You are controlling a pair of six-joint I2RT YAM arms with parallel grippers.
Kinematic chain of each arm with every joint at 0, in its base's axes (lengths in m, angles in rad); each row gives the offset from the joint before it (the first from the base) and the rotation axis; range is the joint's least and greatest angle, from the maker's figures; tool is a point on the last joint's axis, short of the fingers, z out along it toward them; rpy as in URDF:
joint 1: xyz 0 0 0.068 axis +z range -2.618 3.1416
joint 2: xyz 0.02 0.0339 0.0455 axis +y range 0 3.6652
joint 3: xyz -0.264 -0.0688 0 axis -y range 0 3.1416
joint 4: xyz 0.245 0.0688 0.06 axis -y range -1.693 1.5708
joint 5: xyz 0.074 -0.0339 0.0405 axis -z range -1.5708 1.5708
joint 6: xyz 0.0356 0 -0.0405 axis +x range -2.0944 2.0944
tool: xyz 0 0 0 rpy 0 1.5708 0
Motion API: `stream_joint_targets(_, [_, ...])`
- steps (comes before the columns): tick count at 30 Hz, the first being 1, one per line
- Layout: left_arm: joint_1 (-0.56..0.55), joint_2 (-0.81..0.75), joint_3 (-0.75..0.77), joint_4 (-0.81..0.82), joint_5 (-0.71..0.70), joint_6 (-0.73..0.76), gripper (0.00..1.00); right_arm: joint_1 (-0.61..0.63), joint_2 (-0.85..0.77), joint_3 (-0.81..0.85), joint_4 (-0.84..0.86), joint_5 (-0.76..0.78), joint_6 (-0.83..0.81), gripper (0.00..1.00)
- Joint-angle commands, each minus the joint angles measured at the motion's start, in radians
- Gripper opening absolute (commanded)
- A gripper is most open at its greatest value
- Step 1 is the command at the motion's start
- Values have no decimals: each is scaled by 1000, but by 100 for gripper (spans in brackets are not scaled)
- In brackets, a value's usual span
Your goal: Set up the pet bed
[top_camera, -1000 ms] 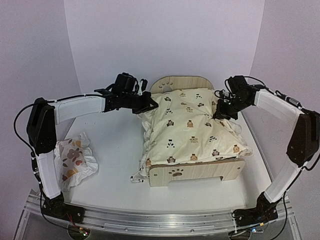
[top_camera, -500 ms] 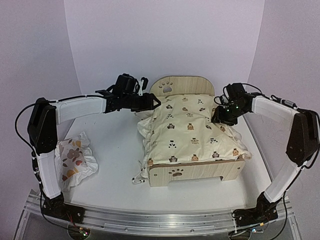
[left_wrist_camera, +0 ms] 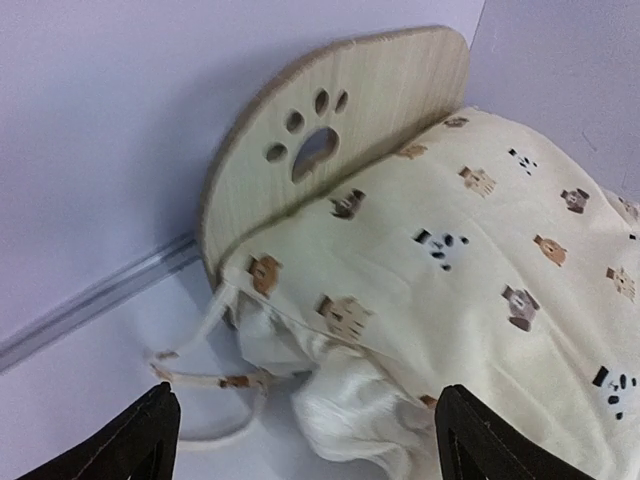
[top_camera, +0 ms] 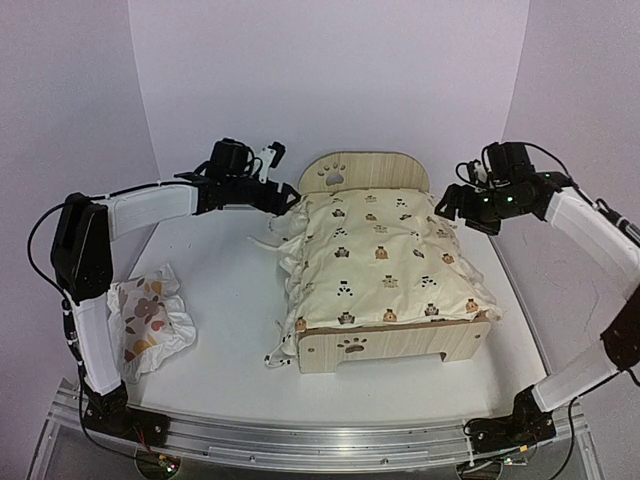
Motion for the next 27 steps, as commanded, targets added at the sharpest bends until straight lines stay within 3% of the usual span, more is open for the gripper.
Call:
stream_joint_targets(1, [102,119,181,24,311,190,89,67,-118,-106,-89,-97,100,88])
stream_joint_targets(10, [191,426,523,14,630,201,83,306,-266,-294,-107,-262,147,79])
stream_joint_targets(19, [194,553,582,272,711,89,81,410,-291,-418,-72,-348,161,67])
stream_joint_targets(27, [186,697,688,451,714,-35,75,445,-246,-543,-19,-270,179,56])
